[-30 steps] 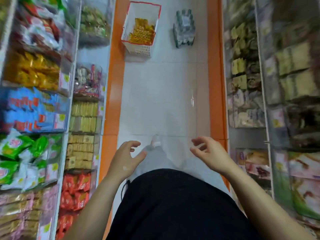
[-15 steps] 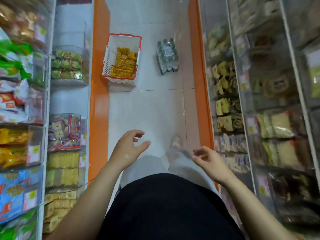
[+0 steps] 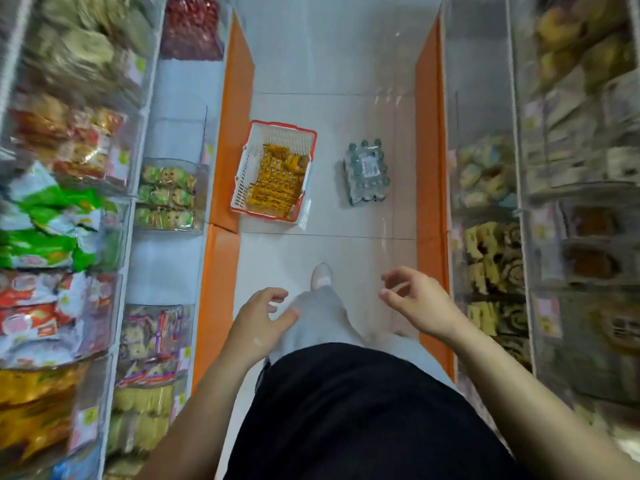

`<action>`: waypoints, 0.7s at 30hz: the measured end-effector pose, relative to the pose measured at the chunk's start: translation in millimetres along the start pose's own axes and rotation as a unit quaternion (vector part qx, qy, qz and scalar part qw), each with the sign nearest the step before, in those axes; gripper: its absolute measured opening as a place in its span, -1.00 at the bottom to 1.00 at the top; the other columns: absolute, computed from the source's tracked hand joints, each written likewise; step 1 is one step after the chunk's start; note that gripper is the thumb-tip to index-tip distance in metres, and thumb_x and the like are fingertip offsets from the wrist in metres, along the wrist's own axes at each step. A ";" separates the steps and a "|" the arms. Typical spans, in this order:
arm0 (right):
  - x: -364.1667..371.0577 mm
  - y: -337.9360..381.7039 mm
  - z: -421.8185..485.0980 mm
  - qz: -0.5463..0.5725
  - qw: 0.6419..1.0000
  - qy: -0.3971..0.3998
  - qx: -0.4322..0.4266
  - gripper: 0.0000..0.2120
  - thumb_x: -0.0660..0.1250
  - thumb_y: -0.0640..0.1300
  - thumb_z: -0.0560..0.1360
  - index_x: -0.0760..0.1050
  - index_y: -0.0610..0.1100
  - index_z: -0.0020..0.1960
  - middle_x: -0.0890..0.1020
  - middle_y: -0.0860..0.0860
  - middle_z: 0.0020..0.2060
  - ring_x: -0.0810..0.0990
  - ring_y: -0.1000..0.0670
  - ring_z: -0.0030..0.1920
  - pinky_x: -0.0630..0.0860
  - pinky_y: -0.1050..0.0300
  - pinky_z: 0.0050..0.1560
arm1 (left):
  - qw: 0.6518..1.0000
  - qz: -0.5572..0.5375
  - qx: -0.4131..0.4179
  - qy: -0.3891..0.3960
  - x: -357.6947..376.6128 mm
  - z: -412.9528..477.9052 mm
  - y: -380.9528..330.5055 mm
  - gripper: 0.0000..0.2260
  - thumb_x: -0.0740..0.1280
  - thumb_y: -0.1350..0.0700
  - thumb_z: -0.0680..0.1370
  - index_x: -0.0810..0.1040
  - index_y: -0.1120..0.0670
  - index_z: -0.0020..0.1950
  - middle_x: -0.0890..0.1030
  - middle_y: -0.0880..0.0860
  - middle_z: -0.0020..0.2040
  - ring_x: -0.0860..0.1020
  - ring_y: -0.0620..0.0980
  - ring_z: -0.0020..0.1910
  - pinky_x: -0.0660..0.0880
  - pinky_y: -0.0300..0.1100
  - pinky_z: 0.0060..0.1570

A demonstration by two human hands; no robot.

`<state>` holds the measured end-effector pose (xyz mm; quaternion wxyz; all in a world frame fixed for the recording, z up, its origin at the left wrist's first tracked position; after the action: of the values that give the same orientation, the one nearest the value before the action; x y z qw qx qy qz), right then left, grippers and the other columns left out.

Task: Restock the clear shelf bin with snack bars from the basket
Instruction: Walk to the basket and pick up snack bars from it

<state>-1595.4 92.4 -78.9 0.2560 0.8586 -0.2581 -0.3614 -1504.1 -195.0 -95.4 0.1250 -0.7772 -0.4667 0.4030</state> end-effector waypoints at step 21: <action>-251.9 58.1 262.6 -0.062 0.997 0.033 0.020 -0.69 0.38 0.06 0.54 0.54 -0.03 0.22 0.63 0.08 0.05 0.61 0.18 -0.12 0.53 0.19 -0.08 | 0.998 0.019 0.013 0.059 -60.3 291.9 -276.3 -0.65 0.47 -0.13 0.53 0.55 -0.10 0.27 0.58 -0.13 0.19 0.57 -0.11 0.18 0.52 -0.10 0.16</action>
<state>-1960.7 141.3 -79.0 0.2245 0.8894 -0.2031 -0.3424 -1908.1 -150.6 -94.9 0.1544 -0.8070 -0.4383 0.3645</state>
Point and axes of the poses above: each hand's wrist, its own z-axis towards the middle knuckle, its own x-axis out of the palm, y = z × x, the point moved 10 cm from there along z, towards the middle knuckle
